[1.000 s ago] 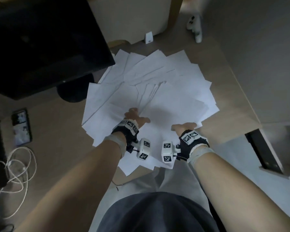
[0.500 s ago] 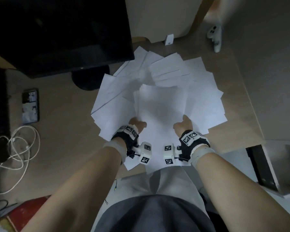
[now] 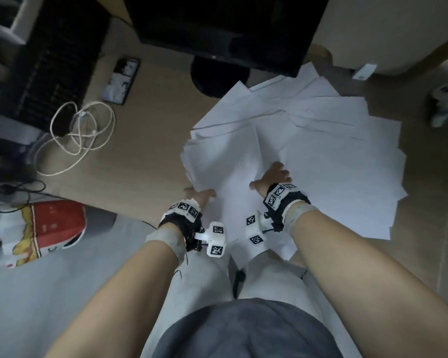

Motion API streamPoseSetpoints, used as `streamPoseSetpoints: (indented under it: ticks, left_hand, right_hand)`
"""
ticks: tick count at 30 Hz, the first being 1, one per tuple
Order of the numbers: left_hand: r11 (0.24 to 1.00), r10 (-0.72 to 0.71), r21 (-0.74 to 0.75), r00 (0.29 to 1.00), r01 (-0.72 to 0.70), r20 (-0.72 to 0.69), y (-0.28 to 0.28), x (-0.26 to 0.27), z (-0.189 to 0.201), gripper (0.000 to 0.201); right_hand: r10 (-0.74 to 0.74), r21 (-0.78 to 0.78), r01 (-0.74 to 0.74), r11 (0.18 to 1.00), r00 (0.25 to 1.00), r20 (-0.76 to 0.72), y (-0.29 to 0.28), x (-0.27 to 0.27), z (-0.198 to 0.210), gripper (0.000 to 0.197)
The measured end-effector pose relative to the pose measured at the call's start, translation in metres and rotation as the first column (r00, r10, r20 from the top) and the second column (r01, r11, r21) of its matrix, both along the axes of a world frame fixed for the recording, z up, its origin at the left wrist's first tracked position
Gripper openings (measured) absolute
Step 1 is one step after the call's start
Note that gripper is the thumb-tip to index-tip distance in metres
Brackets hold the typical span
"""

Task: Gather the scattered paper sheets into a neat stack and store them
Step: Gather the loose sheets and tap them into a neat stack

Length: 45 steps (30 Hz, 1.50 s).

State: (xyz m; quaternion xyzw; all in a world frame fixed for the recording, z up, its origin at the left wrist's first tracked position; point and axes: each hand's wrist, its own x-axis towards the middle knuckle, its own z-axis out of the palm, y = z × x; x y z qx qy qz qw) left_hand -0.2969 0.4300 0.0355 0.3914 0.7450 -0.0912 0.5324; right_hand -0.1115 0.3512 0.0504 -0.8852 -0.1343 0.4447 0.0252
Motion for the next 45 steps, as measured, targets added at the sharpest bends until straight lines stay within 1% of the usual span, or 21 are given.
streamPoseSetpoints:
  ticks: [2, 4, 5, 7, 9, 10, 13, 16, 18, 22, 24, 26, 28, 30, 31, 33, 35, 37, 39, 43, 45]
  left_hand:
    - [0.999, -0.020, -0.033, 1.000, 0.020, -0.007, -0.005, 0.002, 0.017, 0.070]
    - [0.997, -0.020, -0.080, 1.000, 0.020, 0.005, -0.008, 0.004, 0.022, 0.054]
    - [0.996, -0.011, -0.090, 1.000, 0.010, -0.006, -0.007, 0.005, 0.020, 0.055]
    - [0.997, -0.013, -0.076, 1.000, 0.013, -0.005, -0.007, 0.009, 0.017, 0.063]
    - [0.997, -0.045, -0.064, 0.999, 0.044, -0.012, -0.008, 0.018, 0.021, 0.059]
    - [0.997, -0.054, -0.049, 0.998, 0.053, -0.023, -0.010, 0.025, 0.023, 0.056]
    - [0.990, -0.134, 0.045, 0.991, 0.134, 0.006, -0.012, 0.061, 0.032, 0.063]
    - [0.957, -0.289, 0.035, 0.955, 0.287, 0.062, -0.028, 0.109, 0.044, 0.054]
    - [0.934, -0.355, 0.068, 0.932, 0.350, 0.080, -0.046, 0.140, 0.048, 0.057]
    - [0.898, -0.439, 0.095, 0.893, 0.430, 0.098, -0.084, 0.187, 0.039, 0.055]
    - [0.839, -0.540, 0.107, 0.841, 0.534, 0.036, -0.100, 0.201, 0.035, 0.065]
    - [0.828, -0.552, 0.103, 0.833, 0.551, -0.018, -0.108, 0.208, 0.029, 0.076]
    - [0.838, -0.539, 0.083, 0.842, 0.539, -0.023, -0.109, 0.210, 0.028, 0.087]
    - [0.851, -0.525, 0.045, 0.851, 0.524, 0.012, -0.105, 0.208, 0.028, 0.095]
    - [0.840, -0.542, 0.026, 0.840, 0.542, 0.012, -0.103, 0.207, 0.028, 0.096]
    - [0.793, -0.609, 0.000, 0.792, 0.609, -0.042, -0.100, 0.203, 0.028, 0.099]
    - [0.753, -0.651, 0.011, 0.747, 0.658, -0.135, -0.094, 0.197, 0.026, 0.094]
    - [0.745, -0.641, 0.069, 0.741, 0.663, -0.198, -0.090, 0.191, 0.025, 0.087]
    - [0.744, -0.628, 0.104, 0.744, 0.660, -0.226, -0.085, 0.187, 0.025, 0.093]
    - [0.699, -0.702, 0.002, 0.686, 0.716, -0.194, -0.068, 0.186, 0.025, 0.098]
    - [0.674, -0.732, -0.042, 0.660, 0.737, -0.166, -0.064, 0.188, 0.028, 0.098]
  right_hand:
    - [0.078, -0.046, -0.078, 0.996, 0.997, 0.000, -0.005, 0.000, -0.002, 0.084]
    - [0.147, -0.085, -0.149, 0.985, 0.989, -0.022, -0.012, -0.002, -0.002, 0.070]
    - [0.140, -0.065, -0.144, 0.987, 0.988, -0.059, -0.015, -0.003, -0.004, 0.065]
    - [0.082, 0.055, -0.074, 0.996, 0.985, -0.151, -0.019, -0.004, -0.003, 0.053]
    - [0.057, 0.169, -0.029, 0.985, 0.985, -0.164, -0.026, 0.000, 0.002, 0.038]
    - [0.031, 0.195, -0.003, 0.981, 0.989, -0.145, -0.029, 0.005, 0.006, 0.036]
    - [-0.108, 0.250, 0.131, 0.960, 0.989, -0.102, -0.048, 0.033, 0.017, 0.040]
    - [-0.253, 0.301, 0.262, 0.917, 0.965, -0.072, -0.082, 0.072, 0.023, 0.035]
    - [-0.353, 0.305, 0.352, 0.885, 0.934, -0.053, -0.109, 0.098, 0.024, 0.038]
    - [-0.490, 0.174, 0.488, 0.855, 0.871, -0.031, -0.155, 0.136, 0.021, 0.065]
    - [-0.518, 0.096, 0.520, 0.849, 0.854, -0.045, -0.171, 0.142, 0.021, 0.079]
    - [-0.546, 0.077, 0.551, 0.831, 0.834, -0.083, -0.179, 0.145, 0.021, 0.092]
    - [-0.580, 0.089, 0.597, 0.798, 0.799, -0.158, -0.181, 0.148, 0.018, 0.098]
    - [-0.582, 0.059, 0.606, 0.793, 0.783, -0.221, -0.180, 0.148, 0.014, 0.092]
    - [-0.573, 0.048, 0.597, 0.801, 0.787, -0.230, -0.179, 0.146, 0.013, 0.087]
    - [-0.570, 0.050, 0.592, 0.804, 0.793, -0.214, -0.178, 0.141, 0.011, 0.079]
    - [-0.587, 0.045, 0.601, 0.798, 0.792, -0.169, -0.175, 0.136, 0.010, 0.074]
    - [-0.598, 0.007, 0.601, 0.800, 0.797, -0.091, -0.169, 0.132, 0.015, 0.072]
    - [-0.602, -0.018, 0.602, 0.798, 0.798, -0.029, -0.162, 0.130, 0.019, 0.073]
    - [-0.622, -0.008, 0.626, 0.780, 0.773, -0.124, -0.145, 0.124, 0.018, 0.076]
    - [-0.615, -0.031, 0.618, 0.786, 0.776, -0.138, -0.145, 0.124, 0.018, 0.077]
